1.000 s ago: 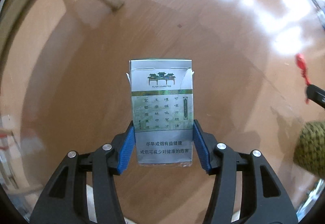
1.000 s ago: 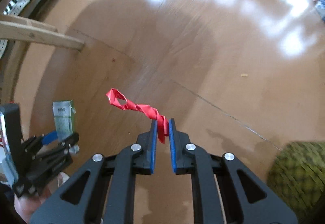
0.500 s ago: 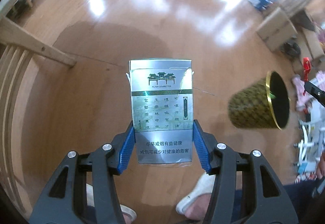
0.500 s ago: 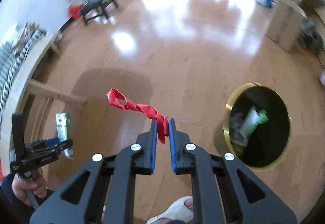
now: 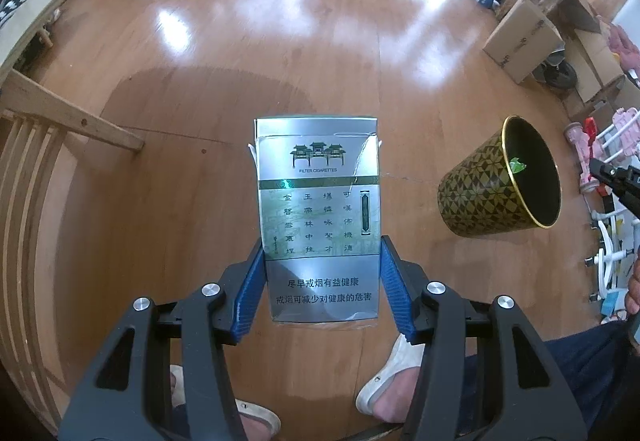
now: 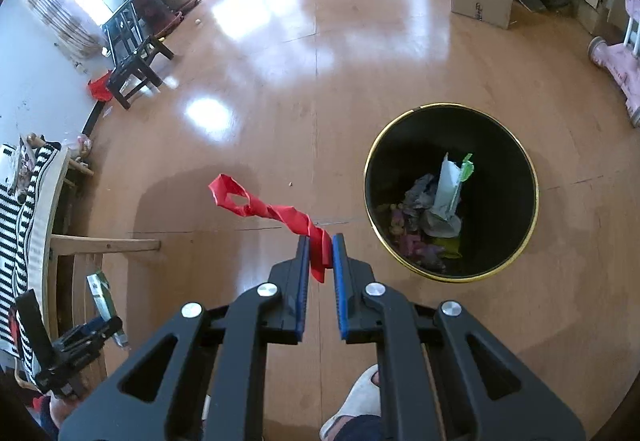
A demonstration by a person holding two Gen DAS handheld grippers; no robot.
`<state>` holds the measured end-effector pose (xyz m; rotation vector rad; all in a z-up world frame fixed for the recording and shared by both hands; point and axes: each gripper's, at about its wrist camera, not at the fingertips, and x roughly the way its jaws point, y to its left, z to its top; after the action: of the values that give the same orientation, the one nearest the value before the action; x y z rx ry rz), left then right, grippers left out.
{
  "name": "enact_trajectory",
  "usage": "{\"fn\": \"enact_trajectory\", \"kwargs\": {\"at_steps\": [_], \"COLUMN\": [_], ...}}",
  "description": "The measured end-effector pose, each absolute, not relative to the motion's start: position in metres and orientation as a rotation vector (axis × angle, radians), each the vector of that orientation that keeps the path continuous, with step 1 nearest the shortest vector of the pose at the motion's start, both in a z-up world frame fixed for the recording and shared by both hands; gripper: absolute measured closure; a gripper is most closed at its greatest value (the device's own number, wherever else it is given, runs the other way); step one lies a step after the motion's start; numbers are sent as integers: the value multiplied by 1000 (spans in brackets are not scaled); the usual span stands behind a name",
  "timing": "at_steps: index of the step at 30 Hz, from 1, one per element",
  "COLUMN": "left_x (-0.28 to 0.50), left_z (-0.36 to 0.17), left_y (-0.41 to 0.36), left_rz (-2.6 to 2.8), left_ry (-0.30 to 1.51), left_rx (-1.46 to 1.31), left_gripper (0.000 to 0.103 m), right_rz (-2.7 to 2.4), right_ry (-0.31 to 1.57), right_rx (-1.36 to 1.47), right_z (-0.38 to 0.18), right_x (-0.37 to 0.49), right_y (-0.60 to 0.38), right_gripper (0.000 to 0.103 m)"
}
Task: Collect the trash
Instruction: 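Carry the cigarette box and red ribbon over the wastebasket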
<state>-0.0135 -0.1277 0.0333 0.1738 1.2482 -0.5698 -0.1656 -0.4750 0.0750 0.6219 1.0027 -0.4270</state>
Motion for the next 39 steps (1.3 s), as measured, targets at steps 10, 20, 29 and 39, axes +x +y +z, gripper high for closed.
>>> {"fn": "enact_trajectory", "kwargs": {"at_steps": [10,20,29,39], "left_x": [-23,-73,-100,-104], "left_z": [29,45,33,6], "left_y": [-162,-322,-437,-476], "left_rz": [-609,-864,-1013,-1007], "left_ry": [1284,1275,1322,1376], "left_rx": [218,315,306,312], "left_gripper": [50,50,50,49], "right_rz": [-464,-586,-653,-668], "right_ry": [977,909,914,964], "right_rx": [695,801,836,884], "right_z": [80,92,85,67], "right_x": [-175,-215,-227,-220], "right_y": [-497,-556,-589,-605], "right_gripper": [91,91,91,91]}}
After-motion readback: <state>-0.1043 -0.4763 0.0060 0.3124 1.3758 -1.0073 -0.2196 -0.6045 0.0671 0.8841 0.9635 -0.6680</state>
